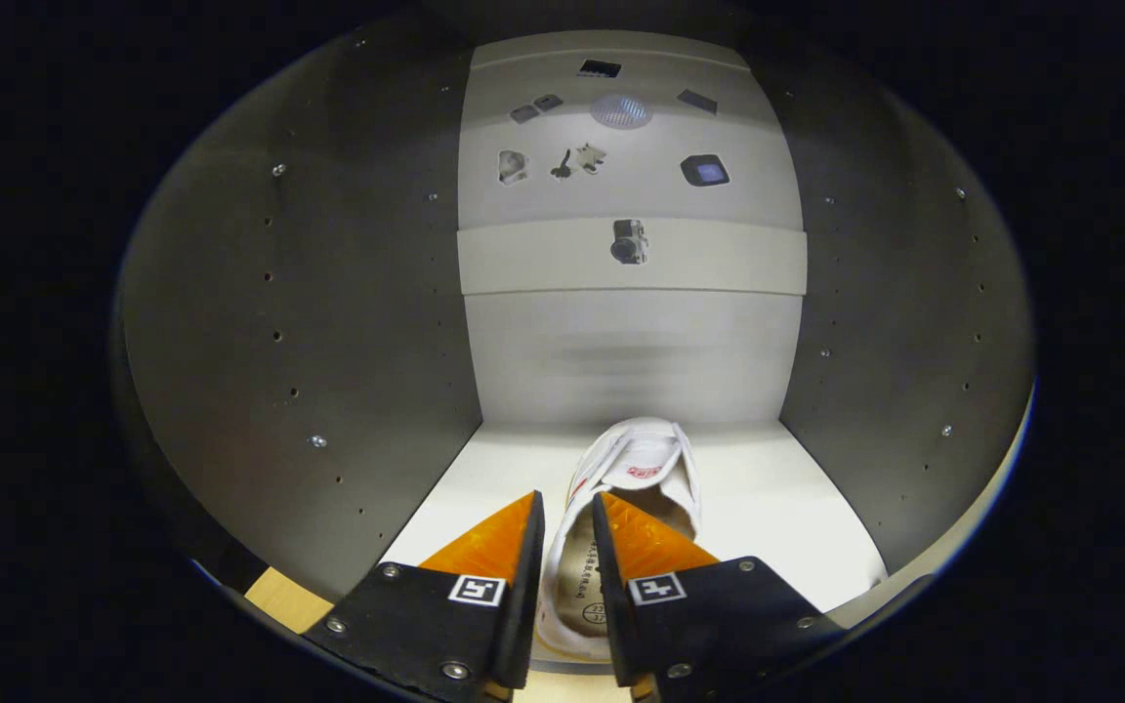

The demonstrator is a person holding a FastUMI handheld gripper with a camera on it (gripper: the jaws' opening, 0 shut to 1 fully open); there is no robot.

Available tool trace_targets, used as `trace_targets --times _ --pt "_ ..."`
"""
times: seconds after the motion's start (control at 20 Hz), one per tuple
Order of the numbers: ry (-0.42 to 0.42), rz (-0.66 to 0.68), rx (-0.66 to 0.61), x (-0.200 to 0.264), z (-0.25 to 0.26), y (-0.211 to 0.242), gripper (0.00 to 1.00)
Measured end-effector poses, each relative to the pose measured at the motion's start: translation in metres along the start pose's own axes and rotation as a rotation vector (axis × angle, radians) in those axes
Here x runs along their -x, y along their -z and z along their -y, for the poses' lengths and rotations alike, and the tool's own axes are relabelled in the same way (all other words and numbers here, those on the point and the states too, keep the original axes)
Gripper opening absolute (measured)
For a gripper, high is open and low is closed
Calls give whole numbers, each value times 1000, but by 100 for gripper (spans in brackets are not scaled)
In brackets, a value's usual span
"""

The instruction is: Open the shoe cabinet door, grab the shoes and put them into the shoe cabinet, then close the shoe cabinet door.

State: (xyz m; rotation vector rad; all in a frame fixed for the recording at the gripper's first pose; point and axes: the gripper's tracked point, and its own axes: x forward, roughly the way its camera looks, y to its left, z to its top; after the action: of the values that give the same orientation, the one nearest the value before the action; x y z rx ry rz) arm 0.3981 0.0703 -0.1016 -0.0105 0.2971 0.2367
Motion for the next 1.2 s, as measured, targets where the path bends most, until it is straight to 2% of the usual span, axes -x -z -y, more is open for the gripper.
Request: trace_targets --times 0.25,0.45,1.2 --pt "13 57 -20 39 0 -16 40" --pt "33 109 -13 87 -2 -26 45" --pt "118 238 32 292 -23 -34 47"
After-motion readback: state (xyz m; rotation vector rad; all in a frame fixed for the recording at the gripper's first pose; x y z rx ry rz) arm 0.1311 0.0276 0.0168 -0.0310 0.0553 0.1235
